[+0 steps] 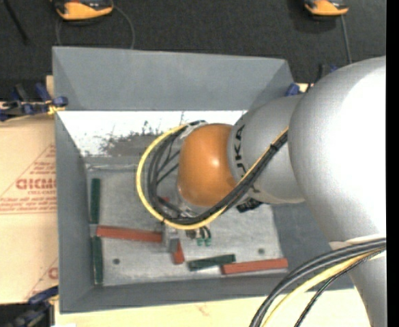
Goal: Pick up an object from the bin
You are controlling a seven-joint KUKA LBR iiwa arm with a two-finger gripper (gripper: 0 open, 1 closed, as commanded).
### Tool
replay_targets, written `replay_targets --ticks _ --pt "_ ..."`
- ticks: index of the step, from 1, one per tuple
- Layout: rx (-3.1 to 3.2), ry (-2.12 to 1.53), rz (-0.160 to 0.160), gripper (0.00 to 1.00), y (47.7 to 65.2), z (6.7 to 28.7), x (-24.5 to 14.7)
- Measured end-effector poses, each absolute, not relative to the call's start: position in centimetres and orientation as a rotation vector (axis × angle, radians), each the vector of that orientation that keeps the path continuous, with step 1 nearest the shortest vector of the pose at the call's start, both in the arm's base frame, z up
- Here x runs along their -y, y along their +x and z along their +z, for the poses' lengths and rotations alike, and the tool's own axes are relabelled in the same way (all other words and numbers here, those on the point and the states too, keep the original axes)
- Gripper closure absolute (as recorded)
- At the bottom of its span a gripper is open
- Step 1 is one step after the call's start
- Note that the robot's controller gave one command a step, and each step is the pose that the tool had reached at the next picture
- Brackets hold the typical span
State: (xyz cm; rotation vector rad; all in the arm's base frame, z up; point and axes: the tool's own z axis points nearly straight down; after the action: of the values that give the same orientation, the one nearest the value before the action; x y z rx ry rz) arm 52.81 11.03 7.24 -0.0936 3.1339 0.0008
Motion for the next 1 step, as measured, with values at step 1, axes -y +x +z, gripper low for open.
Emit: replay_targets --ticks 1 --pt "-3.138 -0.093 0.001 0.00 52.66 7.06 -11.07"
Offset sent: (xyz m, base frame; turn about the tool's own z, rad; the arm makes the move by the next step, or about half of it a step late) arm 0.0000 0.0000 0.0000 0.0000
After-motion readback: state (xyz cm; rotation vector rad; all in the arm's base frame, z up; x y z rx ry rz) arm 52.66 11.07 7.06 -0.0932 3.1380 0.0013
